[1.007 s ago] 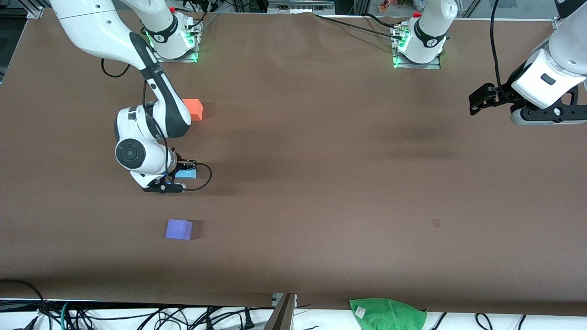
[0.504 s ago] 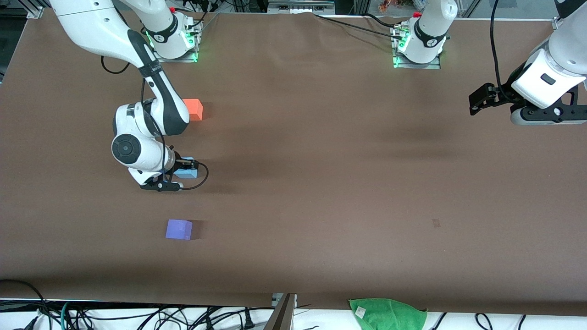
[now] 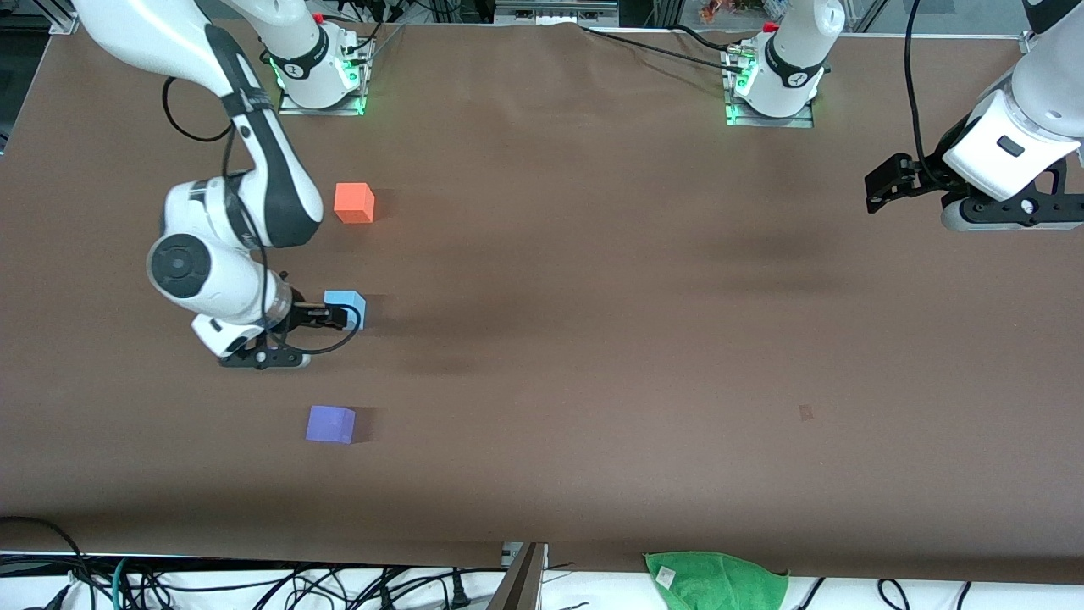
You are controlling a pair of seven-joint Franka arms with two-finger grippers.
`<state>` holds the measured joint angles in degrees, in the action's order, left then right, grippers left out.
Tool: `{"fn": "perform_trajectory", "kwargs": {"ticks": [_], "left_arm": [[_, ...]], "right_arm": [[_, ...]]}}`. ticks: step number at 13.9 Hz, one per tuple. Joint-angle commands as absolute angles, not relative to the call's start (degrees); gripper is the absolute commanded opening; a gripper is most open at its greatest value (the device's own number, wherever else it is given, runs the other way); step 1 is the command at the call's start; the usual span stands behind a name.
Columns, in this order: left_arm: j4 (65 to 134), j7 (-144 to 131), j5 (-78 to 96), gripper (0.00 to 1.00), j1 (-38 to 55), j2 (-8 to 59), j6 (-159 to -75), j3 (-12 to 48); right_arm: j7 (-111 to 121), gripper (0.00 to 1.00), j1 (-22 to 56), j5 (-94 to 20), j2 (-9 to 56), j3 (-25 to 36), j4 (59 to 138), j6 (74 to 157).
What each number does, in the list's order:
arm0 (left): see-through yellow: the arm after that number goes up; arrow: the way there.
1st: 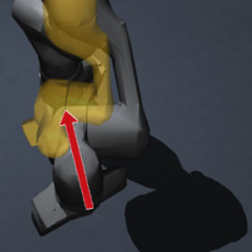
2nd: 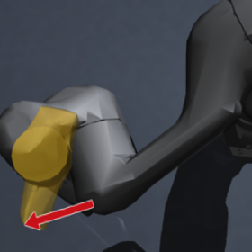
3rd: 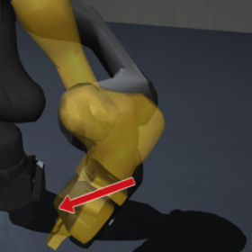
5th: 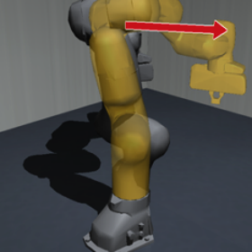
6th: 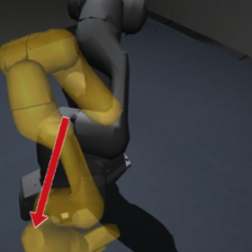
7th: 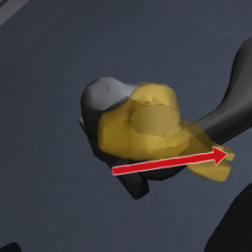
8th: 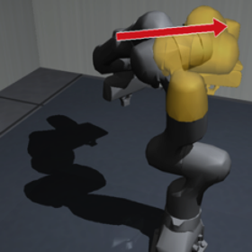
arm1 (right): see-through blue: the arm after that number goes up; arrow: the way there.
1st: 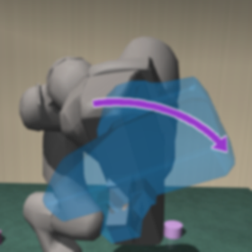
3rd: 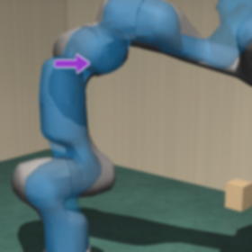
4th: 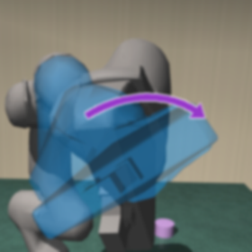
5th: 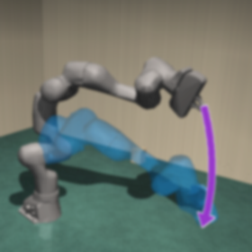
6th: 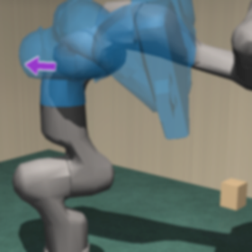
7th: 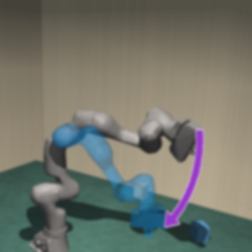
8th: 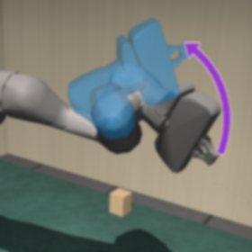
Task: Place blue block between orange and purple blocks
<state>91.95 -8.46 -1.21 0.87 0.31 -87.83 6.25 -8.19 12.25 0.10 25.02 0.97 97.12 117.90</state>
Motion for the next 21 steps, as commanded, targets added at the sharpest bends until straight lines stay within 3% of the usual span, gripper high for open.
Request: {"fn": "perform_trajectory", "kwargs": {"ticks": [1, 8, 21], "left_arm": [[92.20, -7.12, -0.88, 1.00, 1.05, -0.44, -88.15, 6.15], [92.29, -7.12, -0.88, 1.00, 0.97, -0.44, -88.15, 6.15], [92.28, -7.12, -0.88, 1.00, 0.97, -0.44, -88.07, 6.15]], "right_arm": [[-3.88, 1.00, 12.04, 2.71, 25.14, 1.14, 88.27, 108.84], [1.49, 1.00, 12.04, 2.46, 23.74, 4.04, 78.58, 95.99], [0.88, 1.00, 12.22, 2.72, 19.69, 3.78, 77.52, 92.73]]}}
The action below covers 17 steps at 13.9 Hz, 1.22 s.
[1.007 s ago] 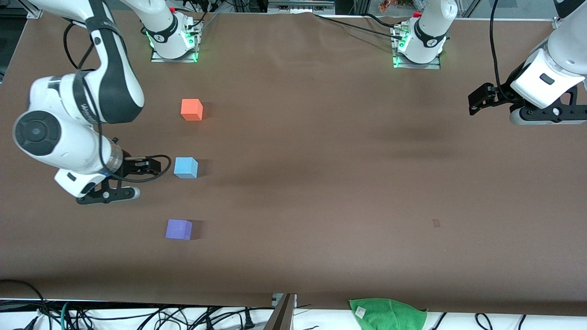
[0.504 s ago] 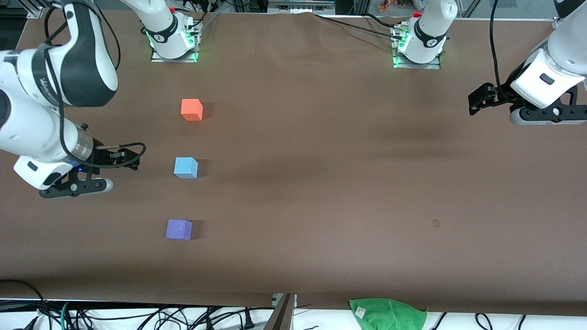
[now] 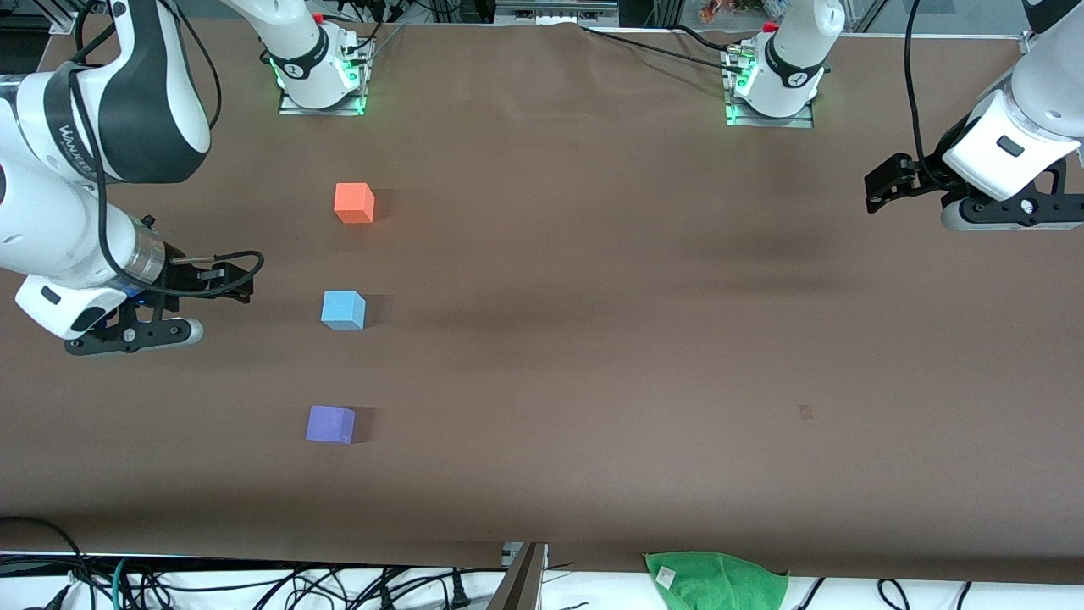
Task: Place blue block between orange and purple blocks
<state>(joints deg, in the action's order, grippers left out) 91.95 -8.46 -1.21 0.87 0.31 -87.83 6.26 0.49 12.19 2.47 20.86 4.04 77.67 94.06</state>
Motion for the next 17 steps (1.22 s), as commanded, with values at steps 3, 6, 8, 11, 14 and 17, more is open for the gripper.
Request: {"fn": "perform_trajectory", "kwargs": {"ticks": [3, 6, 8, 11, 14, 17], "left_arm": [[92.29, -7.12, -0.88, 1.00, 0.97, -0.44, -88.07, 6.15], [92.29, -7.12, -0.97, 1.00, 0.97, -0.44, -88.07, 6.15], [92.29, -7.12, -0.88, 1.00, 0.97, -0.44, -88.07, 6.15], [92.29, -7.12, -0.88, 1.00, 0.97, -0.44, -88.07, 6.15], [92.29, -7.12, -0.88, 1.00, 0.97, -0.44, -88.07, 6.15], [92.29, -7.12, -0.88, 1.00, 0.97, -0.44, -88.07, 6.15]], "right_arm": [[1.14, 1.00, 12.56, 3.59, 19.16, 3.61, 77.00, 89.57], [1.41, 1.00, 10.21, 1.68, 14.87, 2.90, 77.77, 88.68], [1.32, 1.00, 9.67, 1.41, 11.36, 2.81, 80.49, 89.12], [1.32, 1.00, 6.78, 0.71, 7.30, 1.85, 83.39, 89.12], [2.20, 1.00, 4.05, -5.01, 5.63, 1.49, 87.88, 88.86], [2.20, 1.00, 4.04, -3.44, 5.62, 1.14, 89.30, 88.68]]}}
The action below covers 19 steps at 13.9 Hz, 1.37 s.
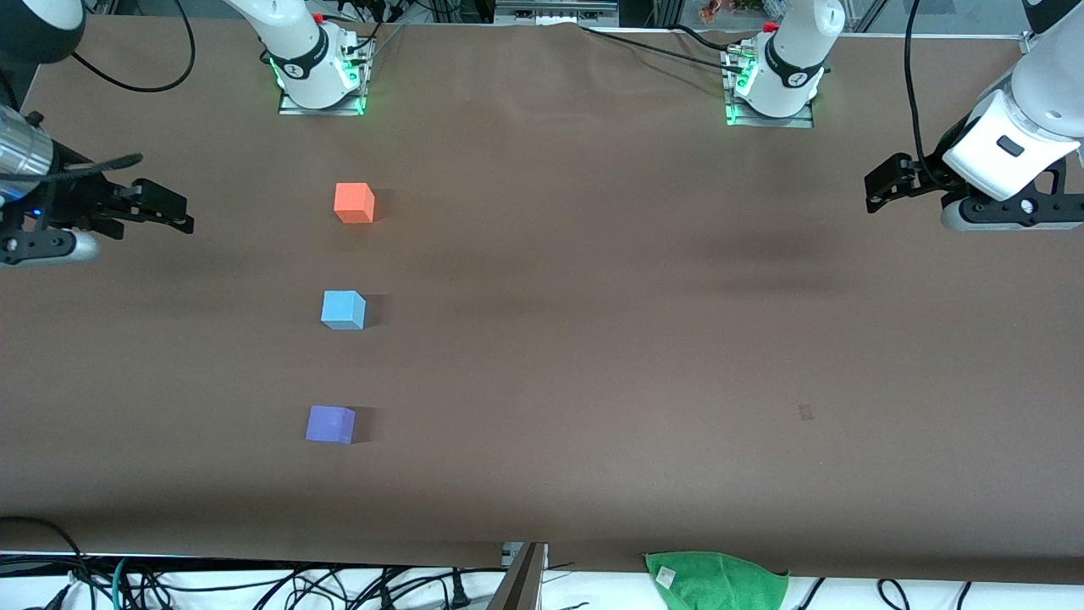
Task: Place blue block between orange and purple blocks
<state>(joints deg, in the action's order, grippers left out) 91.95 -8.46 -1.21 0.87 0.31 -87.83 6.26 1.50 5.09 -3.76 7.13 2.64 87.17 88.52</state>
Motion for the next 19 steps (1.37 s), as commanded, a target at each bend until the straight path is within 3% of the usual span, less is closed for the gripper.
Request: {"fn": "perform_trajectory", "kwargs": {"ticks": [1, 19], "left_arm": [[92.29, -7.12, -0.88, 1.00, 0.97, -0.44, -88.07, 6.15], [92.29, -7.12, -0.88, 1.00, 0.97, -0.44, -88.07, 6.15]], "right_arm": [[2.20, 1.00, 4.04, -2.21, 5.80, 1.14, 89.30, 88.68], [2.20, 1.00, 5.54, 0.00, 7.29, 1.14, 86.57, 88.68]]}}
